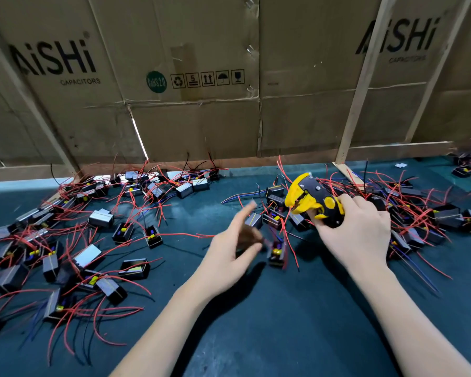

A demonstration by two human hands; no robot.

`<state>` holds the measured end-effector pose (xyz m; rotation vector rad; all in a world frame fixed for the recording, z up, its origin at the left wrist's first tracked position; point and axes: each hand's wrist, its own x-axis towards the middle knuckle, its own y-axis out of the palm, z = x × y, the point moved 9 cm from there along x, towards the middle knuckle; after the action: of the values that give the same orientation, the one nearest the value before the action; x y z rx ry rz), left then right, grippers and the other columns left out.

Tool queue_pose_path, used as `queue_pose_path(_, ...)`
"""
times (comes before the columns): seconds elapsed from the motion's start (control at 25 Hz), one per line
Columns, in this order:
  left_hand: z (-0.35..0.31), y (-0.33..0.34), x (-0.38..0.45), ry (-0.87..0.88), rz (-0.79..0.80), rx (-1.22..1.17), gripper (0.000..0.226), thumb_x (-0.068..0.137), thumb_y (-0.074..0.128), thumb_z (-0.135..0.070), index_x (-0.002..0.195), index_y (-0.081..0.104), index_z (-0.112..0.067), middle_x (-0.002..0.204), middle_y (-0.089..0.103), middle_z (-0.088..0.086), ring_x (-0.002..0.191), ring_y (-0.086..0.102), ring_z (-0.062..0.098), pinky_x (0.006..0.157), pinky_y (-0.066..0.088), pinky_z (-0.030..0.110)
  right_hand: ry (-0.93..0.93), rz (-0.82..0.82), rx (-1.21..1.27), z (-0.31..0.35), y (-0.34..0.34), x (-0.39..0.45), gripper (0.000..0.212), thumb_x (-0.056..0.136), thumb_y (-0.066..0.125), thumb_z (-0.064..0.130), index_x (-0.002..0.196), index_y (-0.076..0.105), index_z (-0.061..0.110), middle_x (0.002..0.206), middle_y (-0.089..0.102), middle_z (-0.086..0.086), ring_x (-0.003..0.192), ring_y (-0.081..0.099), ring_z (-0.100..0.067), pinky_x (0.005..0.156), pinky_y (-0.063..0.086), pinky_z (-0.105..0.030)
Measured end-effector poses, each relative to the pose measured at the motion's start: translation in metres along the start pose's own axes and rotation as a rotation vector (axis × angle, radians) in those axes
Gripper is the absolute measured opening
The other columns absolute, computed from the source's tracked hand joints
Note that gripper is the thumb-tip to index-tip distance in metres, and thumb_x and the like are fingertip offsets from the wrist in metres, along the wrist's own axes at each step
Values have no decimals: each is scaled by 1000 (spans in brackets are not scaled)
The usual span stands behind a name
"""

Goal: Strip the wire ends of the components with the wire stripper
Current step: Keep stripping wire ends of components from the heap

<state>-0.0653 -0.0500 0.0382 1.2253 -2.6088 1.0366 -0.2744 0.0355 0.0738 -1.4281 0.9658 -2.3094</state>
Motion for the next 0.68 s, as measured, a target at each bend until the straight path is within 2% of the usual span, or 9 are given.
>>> queue_pose_path(0.08, 3, 5, 0, -29, 40, -14, 87, 93, 62, -13, 156, 5, -31, 132, 56, -12, 119, 55, -2, 104, 37, 11, 60, 18, 67, -5, -1, 1, 38, 74, 75, 46, 73, 52, 16, 74, 58, -7, 78, 56, -35, 71, 33, -39)
queue_pose_path(0.16, 3, -23, 3, 9, -136, 79, 79, 90, 64, -7, 155, 21, -21, 126, 60, -8, 111, 59, -1, 95, 42, 12, 103, -7, 154, -7, -7, 2, 39, 76, 75, 43, 70, 48, 16, 72, 56, -6, 75, 55, -35, 70, 35, -40)
queue_pose_path(0.28, 1, -100, -8, 39, -589, 246, 42, 85, 61, 7, 124, 59, -8, 100, 66, 1, 86, 60, 12, 86, 48, 28, 98, -13, 463, -1, -18, 5, 42, 78, 66, 52, 68, 55, 13, 64, 54, -5, 64, 50, -25, 66, 43, -36)
queue_pose_path(0.36, 4, -142, -24, 20, -814, 326, 33, 83, 57, 11, 111, 63, -5, 95, 64, 7, 83, 57, 17, 83, 47, 26, 146, 218, 885, 10, -6, 6, 54, 77, 64, 64, 69, 60, 11, 63, 56, -8, 63, 51, -17, 67, 43, -28)
queue_pose_path(0.44, 13, -167, -37, -75, -922, 449, 27, 83, 56, 7, 107, 61, -4, 97, 63, 11, 88, 57, 25, 82, 44, 33, 187, 703, 1400, 45, 14, -11, 64, 79, 61, 70, 70, 58, 7, 70, 59, -18, 70, 58, -27, 72, 47, -35)
queue_pose_path(0.52, 36, -175, -38, -331, -806, 738, 21, 85, 60, -5, 106, 61, -4, 103, 63, 18, 97, 54, 37, 82, 42, 44, 247, 1112, 1644, 78, 22, -38, 65, 83, 56, 69, 71, 54, 6, 79, 60, -27, 81, 61, -37, 78, 51, -40)
queue_pose_path(0.56, 54, -173, -37, -512, -673, 879, 25, 86, 63, -14, 109, 61, -3, 108, 62, 20, 103, 52, 40, 84, 42, 46, 274, 1208, 1650, 85, 29, -49, 64, 84, 54, 69, 70, 54, 7, 88, 62, -29, 90, 63, -40, 84, 51, -40)
queue_pose_path(0.64, 78, -162, -42, -773, -428, 1035, 37, 86, 65, -30, 115, 61, -6, 119, 59, 19, 115, 49, 39, 92, 40, 43, 351, 1241, 1579, 87, 48, -62, 62, 86, 47, 67, 68, 53, 8, 110, 66, -28, 111, 62, -39, 96, 46, -40)
queue_pose_path(0.68, 82, -158, -43, -804, -380, 1088, 39, 85, 66, -33, 116, 61, -9, 122, 59, 17, 117, 48, 37, 94, 38, 41, 411, 1225, 1567, 87, 55, -65, 60, 88, 44, 64, 67, 52, 8, 117, 65, -27, 118, 60, -35, 101, 43, -40)
